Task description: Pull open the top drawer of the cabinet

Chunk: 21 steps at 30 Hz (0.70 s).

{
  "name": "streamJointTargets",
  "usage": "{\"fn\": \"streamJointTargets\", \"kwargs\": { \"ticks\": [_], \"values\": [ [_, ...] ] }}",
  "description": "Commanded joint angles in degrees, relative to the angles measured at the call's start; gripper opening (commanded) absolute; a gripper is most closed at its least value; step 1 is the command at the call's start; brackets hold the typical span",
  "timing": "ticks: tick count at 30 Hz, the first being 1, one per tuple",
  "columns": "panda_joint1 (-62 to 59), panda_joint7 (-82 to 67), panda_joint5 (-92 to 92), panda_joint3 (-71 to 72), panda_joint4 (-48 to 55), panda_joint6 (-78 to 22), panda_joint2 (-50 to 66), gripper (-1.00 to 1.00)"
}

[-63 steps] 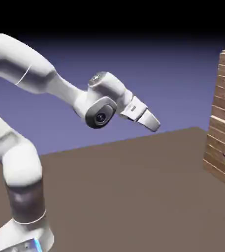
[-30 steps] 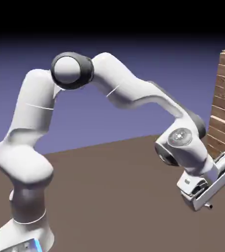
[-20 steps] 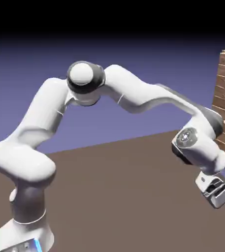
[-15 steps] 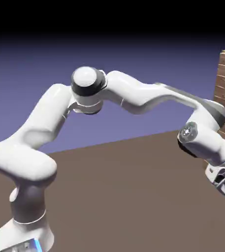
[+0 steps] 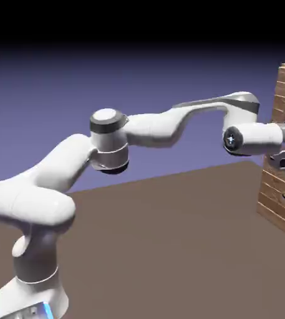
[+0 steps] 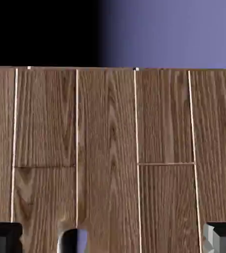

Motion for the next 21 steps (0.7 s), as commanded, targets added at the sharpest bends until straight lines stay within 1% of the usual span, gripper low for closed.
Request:
{"fn": "streamJointTargets", "kwargs": {
  "ticks": [1, 2, 12, 13, 14, 21],
  "values": [
    [0.4, 0.1, 1.4, -0.9, 0.7, -0.2, 1.0, 0.0],
    [0.4, 0.1, 1.4, -0.9, 0.7, -0.2, 1.0, 0.0],
    [-11.7, 6.0, -1.0, -0.1, 21.1, 7.8, 2.4, 0.0],
    [-11.7, 6.0, -1.0, -0.1, 21.1, 7.8, 2.4, -1.0],
    [-11.7, 6.0, -1.0, -0.1, 21.1, 7.8, 2.4, -1.0],
    [-3.2, 2.3, 1.1, -1.0, 6.5, 1.9, 2.0, -1.0]
  ]
}}
